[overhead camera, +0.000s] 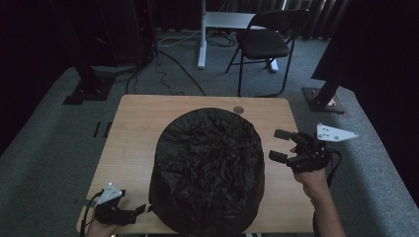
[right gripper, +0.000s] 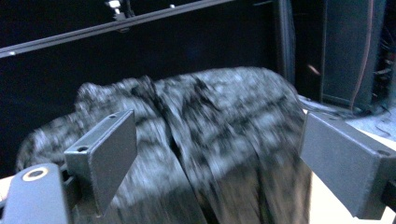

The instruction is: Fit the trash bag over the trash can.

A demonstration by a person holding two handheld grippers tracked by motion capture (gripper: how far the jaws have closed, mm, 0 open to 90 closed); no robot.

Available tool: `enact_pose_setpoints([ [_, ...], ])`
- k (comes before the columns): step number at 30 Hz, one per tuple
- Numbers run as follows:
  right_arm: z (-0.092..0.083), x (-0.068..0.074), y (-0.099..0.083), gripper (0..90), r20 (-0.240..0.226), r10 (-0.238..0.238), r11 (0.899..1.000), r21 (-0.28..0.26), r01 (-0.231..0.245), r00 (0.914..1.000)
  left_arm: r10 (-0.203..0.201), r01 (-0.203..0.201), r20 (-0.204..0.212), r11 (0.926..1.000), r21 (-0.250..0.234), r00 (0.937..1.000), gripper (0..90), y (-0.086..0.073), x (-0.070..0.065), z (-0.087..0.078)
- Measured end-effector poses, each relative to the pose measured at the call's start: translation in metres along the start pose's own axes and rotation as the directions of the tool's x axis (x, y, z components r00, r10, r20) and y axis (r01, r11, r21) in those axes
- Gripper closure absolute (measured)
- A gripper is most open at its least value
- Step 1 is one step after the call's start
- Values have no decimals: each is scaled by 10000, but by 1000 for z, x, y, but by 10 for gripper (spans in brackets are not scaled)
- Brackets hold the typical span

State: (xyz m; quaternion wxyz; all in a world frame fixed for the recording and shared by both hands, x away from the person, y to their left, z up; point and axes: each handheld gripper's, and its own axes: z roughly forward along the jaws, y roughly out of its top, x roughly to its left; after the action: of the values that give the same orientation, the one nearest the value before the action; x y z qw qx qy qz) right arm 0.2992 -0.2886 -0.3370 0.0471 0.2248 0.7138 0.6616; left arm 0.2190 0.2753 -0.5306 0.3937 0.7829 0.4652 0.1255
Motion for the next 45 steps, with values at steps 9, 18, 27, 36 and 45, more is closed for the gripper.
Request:
enact_pose_setpoints([
  [9,44,23,36,111,-962,-732,9963,373,771,9927,51,-52,49,9999,108,10000,0,-3,0,2],
  [18,88,40,56,132,-1797,-1026,9855,1156,1246,9784,61,-62,59,9998,195,10000,0,-3,-1,3],
  [27,117,50,66,430,-2288,-1401,9663,1808,1835,9633,73,-73,55,9998,162,10000,0,-3,-1,2],
  [36,148,58,66,367,-2715,-1480,8945,3735,2458,9510,37,-38,49,9998,203,10000,0,-3,0,3],
  [45,194,61,53,355,-1985,-1759,6977,6658,2644,9642,102,-103,65,9996,250,9999,0,-3,-1,4],
])
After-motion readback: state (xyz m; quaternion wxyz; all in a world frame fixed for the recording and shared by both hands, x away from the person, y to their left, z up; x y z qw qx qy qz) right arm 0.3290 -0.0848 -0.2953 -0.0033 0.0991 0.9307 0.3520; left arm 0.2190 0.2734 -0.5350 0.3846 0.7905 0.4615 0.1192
